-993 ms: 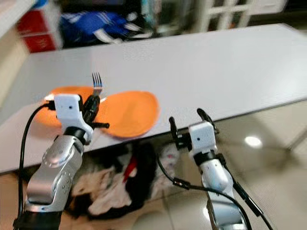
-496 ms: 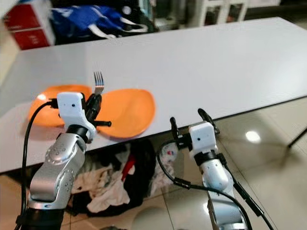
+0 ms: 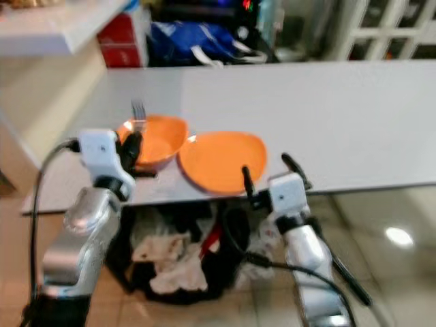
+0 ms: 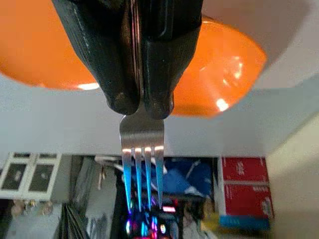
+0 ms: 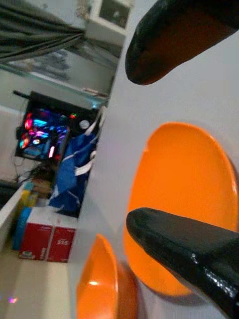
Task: Setting the table
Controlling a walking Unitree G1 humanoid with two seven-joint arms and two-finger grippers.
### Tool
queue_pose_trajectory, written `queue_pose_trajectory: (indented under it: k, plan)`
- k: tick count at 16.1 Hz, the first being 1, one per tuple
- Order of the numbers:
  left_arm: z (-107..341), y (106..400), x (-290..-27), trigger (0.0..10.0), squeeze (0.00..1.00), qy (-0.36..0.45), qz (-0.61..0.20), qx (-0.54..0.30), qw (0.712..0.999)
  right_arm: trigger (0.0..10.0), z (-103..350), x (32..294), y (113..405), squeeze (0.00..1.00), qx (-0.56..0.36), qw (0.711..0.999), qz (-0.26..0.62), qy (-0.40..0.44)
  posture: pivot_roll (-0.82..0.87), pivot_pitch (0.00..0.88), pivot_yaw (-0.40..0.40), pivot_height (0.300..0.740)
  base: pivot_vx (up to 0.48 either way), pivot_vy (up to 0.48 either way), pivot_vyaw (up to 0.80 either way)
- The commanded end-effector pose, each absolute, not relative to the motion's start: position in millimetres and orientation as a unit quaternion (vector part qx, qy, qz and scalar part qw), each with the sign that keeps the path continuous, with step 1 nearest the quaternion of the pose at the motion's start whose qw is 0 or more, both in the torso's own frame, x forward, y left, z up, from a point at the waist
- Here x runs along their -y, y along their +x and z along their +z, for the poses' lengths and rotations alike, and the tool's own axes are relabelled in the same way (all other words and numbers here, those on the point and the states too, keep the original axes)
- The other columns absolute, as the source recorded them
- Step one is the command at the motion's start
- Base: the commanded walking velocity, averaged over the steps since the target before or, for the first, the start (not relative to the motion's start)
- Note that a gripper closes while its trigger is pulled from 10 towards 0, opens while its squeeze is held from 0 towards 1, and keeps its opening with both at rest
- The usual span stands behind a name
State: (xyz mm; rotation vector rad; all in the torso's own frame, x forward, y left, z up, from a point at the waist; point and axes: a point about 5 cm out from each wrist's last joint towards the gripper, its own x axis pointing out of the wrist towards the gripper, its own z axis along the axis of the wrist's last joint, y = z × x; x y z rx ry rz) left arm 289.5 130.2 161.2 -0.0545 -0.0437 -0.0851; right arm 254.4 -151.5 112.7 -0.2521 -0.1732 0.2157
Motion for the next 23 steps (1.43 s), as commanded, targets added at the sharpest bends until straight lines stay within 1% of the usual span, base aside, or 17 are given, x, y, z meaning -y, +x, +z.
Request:
queue_pose_trajectory:
  k: [1,7,11,20,23]
  plan:
    - [161.6,290.6,-125.6,0.0,0.00,-0.025,-0.045,0.021,0.998,10.0,115.1,156.3,255.6,0.01,0.088,0.982,0.101,-0.132,-0.13,0.000,0.068,0.740,0.480,0.000,0.00]
    - [164.5,294.2,-119.2,0.0,0.00,-0.007,-0.069,0.024,0.997,10.0,114.9,154.1,255.0,0.02,0.089,0.982,0.103,-0.130,-0.13,0.000,0.074,0.740,0.452,0.000,0.00]
    - [165.7,294.7,-116.4,0.0,0.00,-0.008,-0.070,0.028,0.997,10.0,113.9,154.1,255.7,0.02,0.089,0.982,0.104,-0.131,-0.14,0.000,0.075,0.740,0.000,0.000,0.00]
    - [169.5,295.3,-114.7,0.0,0.00,-0.019,-0.064,0.038,0.997,10.0,112.6,152.6,252.4,0.03,0.089,0.981,0.110,-0.130,-0.14,0.000,0.075,0.740,0.000,-0.454,0.00]
    - [168.3,296.7,-115.8,0.0,0.00,-0.027,-0.064,0.034,0.997,10.0,114.0,151.6,252.1,0.03,0.090,0.981,0.111,-0.130,-0.14,0.000,0.073,0.740,0.275,-0.389,0.00]
